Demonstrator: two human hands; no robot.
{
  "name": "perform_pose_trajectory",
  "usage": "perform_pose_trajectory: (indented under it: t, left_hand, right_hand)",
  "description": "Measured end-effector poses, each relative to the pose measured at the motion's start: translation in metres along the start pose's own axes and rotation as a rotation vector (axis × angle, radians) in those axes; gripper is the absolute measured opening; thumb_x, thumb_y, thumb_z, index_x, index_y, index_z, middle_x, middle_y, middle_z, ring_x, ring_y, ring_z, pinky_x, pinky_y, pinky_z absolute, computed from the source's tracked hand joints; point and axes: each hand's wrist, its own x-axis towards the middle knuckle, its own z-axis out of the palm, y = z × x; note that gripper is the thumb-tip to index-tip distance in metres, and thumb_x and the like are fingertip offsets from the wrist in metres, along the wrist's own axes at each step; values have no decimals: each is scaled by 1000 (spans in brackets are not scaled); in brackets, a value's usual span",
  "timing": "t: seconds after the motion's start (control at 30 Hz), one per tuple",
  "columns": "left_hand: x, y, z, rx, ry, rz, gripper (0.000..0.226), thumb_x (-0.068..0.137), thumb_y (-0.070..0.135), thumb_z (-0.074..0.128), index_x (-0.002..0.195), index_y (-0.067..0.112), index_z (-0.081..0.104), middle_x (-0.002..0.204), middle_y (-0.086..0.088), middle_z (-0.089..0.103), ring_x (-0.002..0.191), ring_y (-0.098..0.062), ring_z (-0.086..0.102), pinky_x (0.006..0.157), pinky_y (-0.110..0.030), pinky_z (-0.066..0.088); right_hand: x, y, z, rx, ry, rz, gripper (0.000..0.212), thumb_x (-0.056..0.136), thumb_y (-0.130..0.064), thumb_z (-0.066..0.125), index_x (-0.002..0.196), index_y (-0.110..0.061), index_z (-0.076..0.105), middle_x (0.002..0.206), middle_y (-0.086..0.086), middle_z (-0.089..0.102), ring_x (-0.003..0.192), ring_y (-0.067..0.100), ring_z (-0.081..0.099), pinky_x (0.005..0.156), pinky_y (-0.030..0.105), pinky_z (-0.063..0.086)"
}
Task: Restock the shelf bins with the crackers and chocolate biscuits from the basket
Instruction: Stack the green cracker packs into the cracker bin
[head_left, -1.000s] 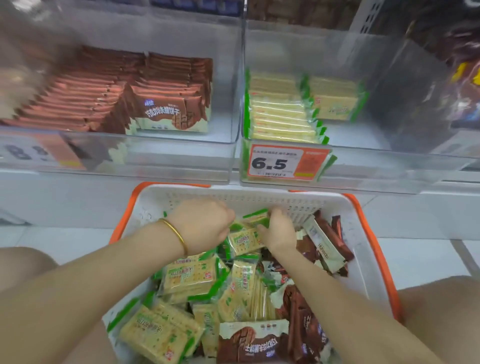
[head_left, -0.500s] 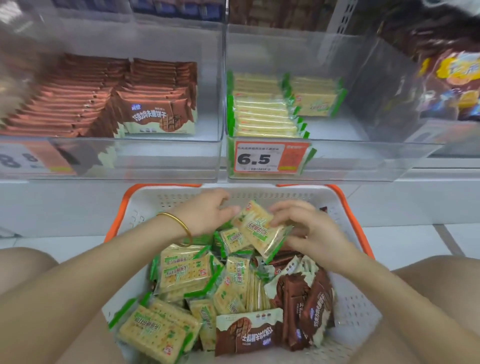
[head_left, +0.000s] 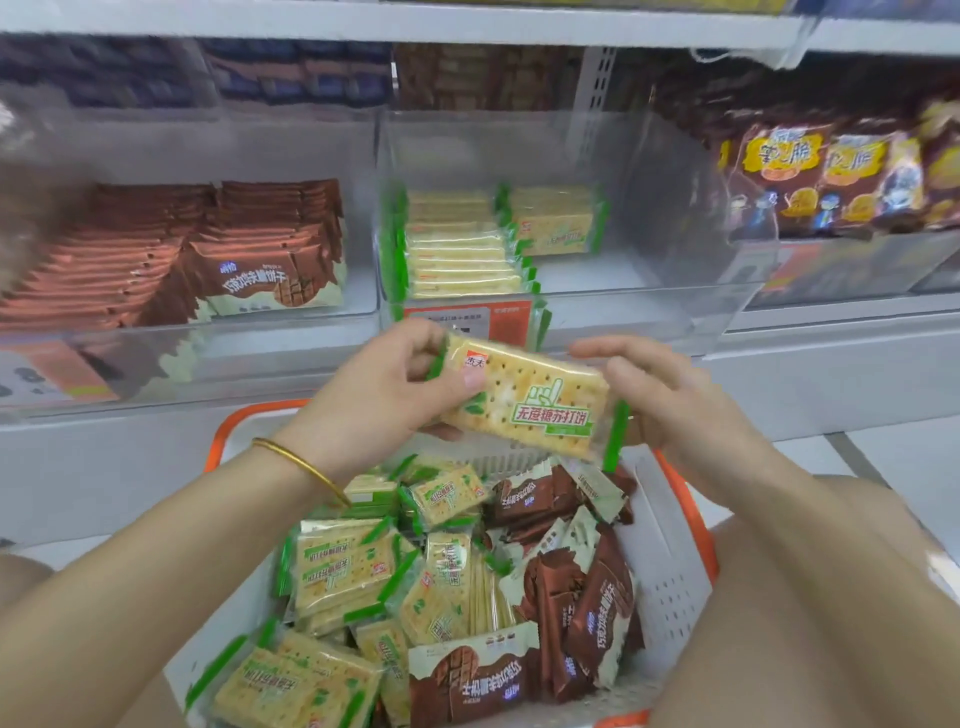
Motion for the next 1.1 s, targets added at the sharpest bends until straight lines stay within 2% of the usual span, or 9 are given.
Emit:
perform_pose_trajectory:
  t: [0.07,0.13,0.23,0.33,0.43,0.63,0.73,0.87,1.1]
  left_hand:
    - [11,20,4,51,69,100,14,86,13,61,99,12,56,90,0,70,77,-12,68,63,-25,56]
    - [30,33,5,122,185,187,21,87,16,63,105,16,52,98,1,67,88,-16,67,75,-32,56]
    - [68,38,-5,531,372,320,39,88,22,64,123,13,48,111,-2,56,101,-15,57,91,-30,46]
    - [94,30,-10,863,307,353,35,90,25,58,121,10,54,119,-9,54,114,-24,50,101,-36,37]
    - [104,21,-6,1015,210,287,34,92,31,54,120,13,56,122,-9,52,119,-27,47,101,-43,38]
    - [103,13,0,1040,228,278,30,96,31,44,120,16,55,121,-2,50,114,-22,47,97,-42,40]
    - [101,14,3,1040,244,282,29,97,28,42,120,18,55,121,1,49,112,-20,47,96,-38,40]
    - [100,13,2,1041,240,281,30,98,28,38,123,21,54,123,6,47,113,-14,46,96,-33,39]
    - [101,11,1,1040,233,303,30,97,27,39,123,20,53,124,6,47,115,-13,44,97,-31,38]
  right_hand:
    - [12,-20,-5,-244,84,-73,25,75,-25,75,97,-26,63,99,-4,65,80,9,66,64,17,51]
    - [29,-43,-11,-287,236,-167,24,75,-12,76,93,-21,63,90,-7,62,74,3,62,62,14,50]
    - [70,-64,-32,-439,522,-259,24,80,-13,74,96,-19,58,86,-15,57,78,4,59,72,26,53]
    - [118,-59,-54,-826,618,-144,23,80,-23,72,99,-24,59,95,-10,59,95,18,58,81,35,47]
    - [161,-41,-70,-1038,546,19,24,81,-23,72,102,-24,61,109,0,62,103,24,57,79,32,45]
    - [218,-25,-84,-1098,282,80,42,81,-22,75,116,-9,54,113,9,56,88,27,57,72,35,49]
    - [233,-22,-84,-1238,256,74,45,83,-23,72,117,-3,50,119,17,53,92,30,56,78,37,48]
    - [246,-13,-85,-1341,255,83,60,82,-24,73,128,0,43,133,22,41,118,37,50,95,40,45]
    - [245,-6,-83,-1397,320,109,79,79,-32,76,136,-2,31,130,20,39,119,39,45,95,48,44]
